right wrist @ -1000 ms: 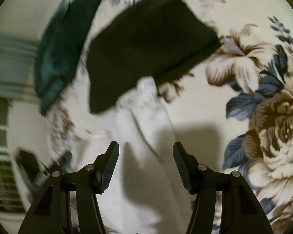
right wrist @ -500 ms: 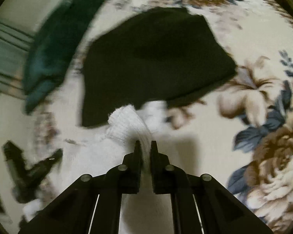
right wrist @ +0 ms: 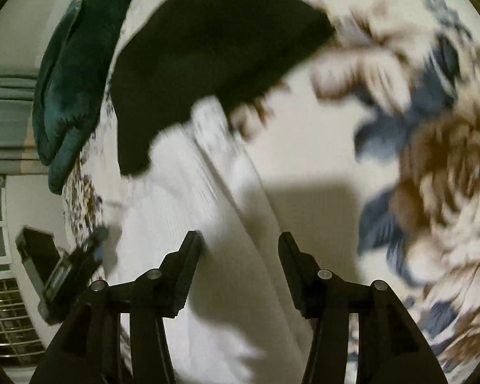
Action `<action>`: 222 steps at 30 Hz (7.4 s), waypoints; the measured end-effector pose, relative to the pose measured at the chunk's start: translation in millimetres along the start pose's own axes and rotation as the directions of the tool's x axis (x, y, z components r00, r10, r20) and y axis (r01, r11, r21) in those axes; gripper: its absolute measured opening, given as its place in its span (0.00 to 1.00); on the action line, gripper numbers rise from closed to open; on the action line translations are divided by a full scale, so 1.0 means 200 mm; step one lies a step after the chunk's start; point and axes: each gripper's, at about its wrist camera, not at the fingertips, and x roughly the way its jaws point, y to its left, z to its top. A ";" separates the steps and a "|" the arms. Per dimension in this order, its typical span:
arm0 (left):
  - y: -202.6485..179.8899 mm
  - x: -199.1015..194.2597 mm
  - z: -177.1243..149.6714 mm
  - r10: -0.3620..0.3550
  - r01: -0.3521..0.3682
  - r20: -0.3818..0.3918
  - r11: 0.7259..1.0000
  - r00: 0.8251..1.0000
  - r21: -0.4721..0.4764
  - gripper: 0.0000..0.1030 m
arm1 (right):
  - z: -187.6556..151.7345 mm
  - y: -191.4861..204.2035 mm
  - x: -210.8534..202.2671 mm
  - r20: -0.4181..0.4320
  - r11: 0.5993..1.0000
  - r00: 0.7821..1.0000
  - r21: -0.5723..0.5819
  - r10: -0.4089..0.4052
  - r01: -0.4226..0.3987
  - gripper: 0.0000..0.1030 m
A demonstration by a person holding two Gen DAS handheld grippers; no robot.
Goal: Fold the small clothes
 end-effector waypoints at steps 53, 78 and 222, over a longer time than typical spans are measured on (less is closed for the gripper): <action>0.12 -0.27 -0.43 -0.047 0.057 0.053 0.977 0.998 -0.207 0.08 | -0.32 -0.23 0.05 -0.105 0.990 0.985 0.041 0.138 -0.134 0.08; 0.49 0.05 -0.48 -0.414 0.380 0.005 0.831 0.910 -0.405 0.74 | -0.19 -0.27 0.44 -0.344 0.928 0.867 0.043 0.361 -0.369 0.97; -1.61 -2.25 -0.63 0.343 -0.446 0.491 0.889 0.801 0.106 1.00 | -1.74 1.31 -2.94 0.778 0.772 0.579 -0.206 -0.244 0.601 1.00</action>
